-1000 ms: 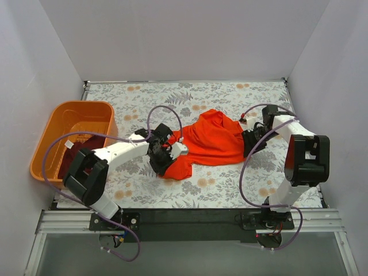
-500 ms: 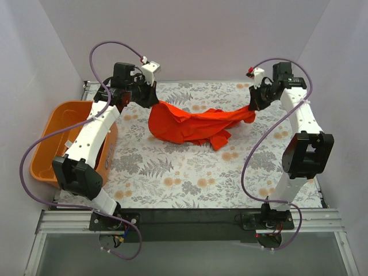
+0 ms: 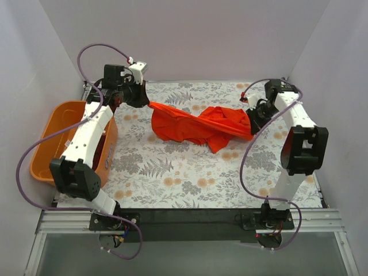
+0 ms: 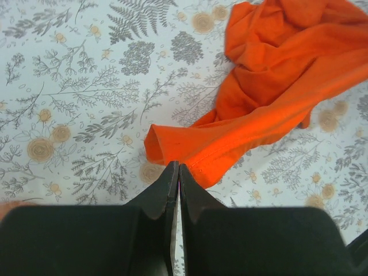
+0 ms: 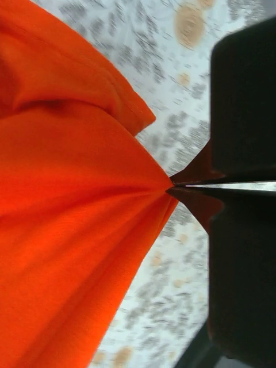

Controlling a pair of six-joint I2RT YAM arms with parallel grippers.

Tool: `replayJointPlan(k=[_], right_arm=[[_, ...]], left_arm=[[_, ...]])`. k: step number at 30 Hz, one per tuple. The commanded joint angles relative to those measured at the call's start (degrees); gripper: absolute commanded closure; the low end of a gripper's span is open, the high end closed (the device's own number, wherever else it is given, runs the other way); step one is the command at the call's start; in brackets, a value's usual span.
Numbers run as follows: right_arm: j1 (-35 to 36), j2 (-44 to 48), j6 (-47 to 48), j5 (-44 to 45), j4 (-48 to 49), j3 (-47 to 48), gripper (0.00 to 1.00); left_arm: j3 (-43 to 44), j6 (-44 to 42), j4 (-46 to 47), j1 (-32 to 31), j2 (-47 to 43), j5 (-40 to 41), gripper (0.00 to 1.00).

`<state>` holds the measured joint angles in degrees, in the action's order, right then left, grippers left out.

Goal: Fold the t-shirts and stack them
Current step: Flatten the tshirt out

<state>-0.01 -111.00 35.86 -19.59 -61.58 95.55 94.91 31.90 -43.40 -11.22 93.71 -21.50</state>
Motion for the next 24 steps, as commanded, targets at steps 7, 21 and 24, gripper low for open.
replayJointPlan(k=[7, 21, 24], right_arm=[[2.8, 6.4, 10.1, 7.4, -13.7, -2.1, 0.99], [-1.1, 6.5, 7.8, -4.6, -11.6, 3.4, 0.36], [-0.8, 16.4, 10.5, -5.6, -9.4, -9.1, 0.59]], left_arm=[[-8.3, -3.5, -2.7, 0.3, -14.7, 0.2, 1.0], [4.8, -0.6, -3.3, 0.4, 7.4, 4.4, 1.0], [4.8, -0.2, -3.4, 0.4, 9.3, 4.0, 1.0]])
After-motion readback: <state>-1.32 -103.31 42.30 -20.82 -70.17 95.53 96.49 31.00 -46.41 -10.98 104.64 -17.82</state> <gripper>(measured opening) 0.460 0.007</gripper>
